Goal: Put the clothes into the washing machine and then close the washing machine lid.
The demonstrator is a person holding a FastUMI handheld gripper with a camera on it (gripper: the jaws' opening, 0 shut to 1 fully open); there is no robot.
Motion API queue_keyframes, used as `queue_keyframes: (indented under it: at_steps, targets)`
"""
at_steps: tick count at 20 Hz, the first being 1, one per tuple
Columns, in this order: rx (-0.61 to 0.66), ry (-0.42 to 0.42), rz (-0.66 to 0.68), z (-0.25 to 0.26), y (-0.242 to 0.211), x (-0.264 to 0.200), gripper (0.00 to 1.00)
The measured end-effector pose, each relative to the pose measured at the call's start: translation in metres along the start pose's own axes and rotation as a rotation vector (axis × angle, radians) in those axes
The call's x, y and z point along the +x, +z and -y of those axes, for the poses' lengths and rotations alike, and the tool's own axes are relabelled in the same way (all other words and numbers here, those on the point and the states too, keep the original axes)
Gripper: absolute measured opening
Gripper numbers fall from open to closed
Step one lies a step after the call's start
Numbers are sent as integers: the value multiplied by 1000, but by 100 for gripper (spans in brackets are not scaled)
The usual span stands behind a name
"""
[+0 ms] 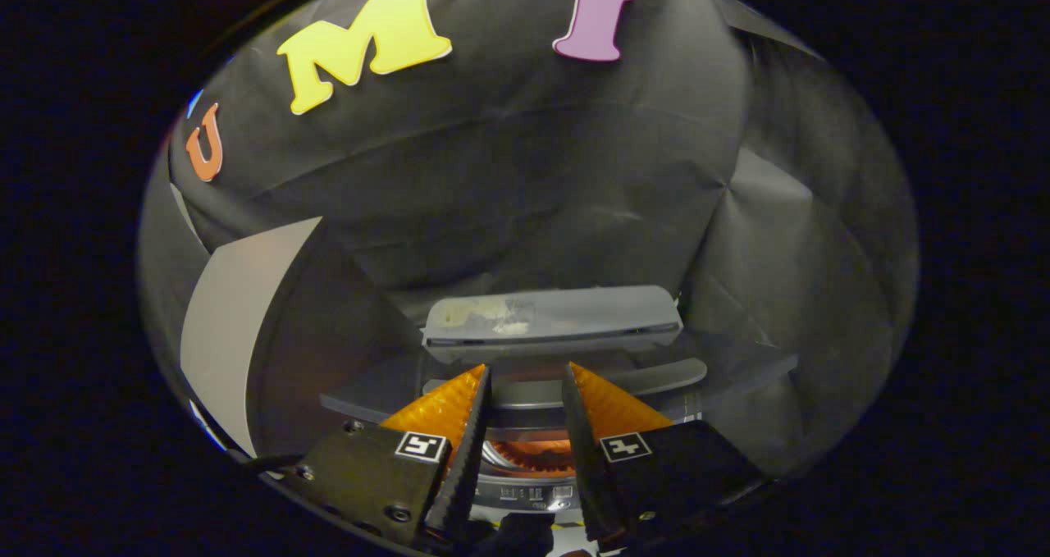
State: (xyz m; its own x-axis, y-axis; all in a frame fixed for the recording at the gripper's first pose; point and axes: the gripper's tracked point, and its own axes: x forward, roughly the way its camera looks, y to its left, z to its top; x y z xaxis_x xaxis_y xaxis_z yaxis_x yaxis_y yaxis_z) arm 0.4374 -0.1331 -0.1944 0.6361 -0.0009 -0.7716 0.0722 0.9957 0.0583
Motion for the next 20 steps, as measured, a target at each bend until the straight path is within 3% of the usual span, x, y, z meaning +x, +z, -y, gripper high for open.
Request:
queue_keyframes:
  at_steps: [6, 20]
  targets:
    - [8, -15, 23, 0, -42, -25, 55]
    - [-2, -83, 359, -55, -78, -175, 55]
